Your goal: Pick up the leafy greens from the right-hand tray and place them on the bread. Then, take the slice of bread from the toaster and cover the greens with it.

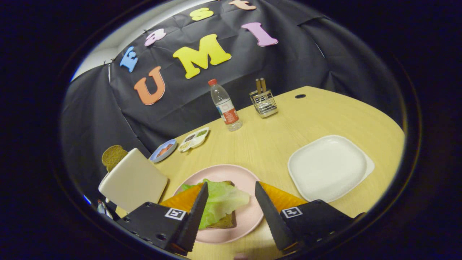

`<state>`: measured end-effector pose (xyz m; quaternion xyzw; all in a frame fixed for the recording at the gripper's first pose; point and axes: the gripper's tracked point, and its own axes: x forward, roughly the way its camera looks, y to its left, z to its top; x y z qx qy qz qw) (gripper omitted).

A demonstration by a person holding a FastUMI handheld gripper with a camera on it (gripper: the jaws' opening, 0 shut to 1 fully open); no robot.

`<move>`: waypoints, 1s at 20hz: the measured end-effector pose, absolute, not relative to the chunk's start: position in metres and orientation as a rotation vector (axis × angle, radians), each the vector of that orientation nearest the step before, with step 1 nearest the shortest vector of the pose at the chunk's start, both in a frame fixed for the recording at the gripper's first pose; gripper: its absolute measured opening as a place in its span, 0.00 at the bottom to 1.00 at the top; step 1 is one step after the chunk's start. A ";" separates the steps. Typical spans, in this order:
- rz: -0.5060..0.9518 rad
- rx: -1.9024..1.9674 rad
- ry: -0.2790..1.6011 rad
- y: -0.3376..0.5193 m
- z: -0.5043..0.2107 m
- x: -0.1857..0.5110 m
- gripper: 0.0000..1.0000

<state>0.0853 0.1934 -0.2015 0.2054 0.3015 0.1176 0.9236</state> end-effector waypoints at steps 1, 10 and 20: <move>0.228 0.396 0.593 0.189 -0.194 0.084 0.90; 0.143 0.161 0.267 0.189 -0.065 0.075 0.95; 0.279 0.193 0.152 0.330 0.020 0.051 0.95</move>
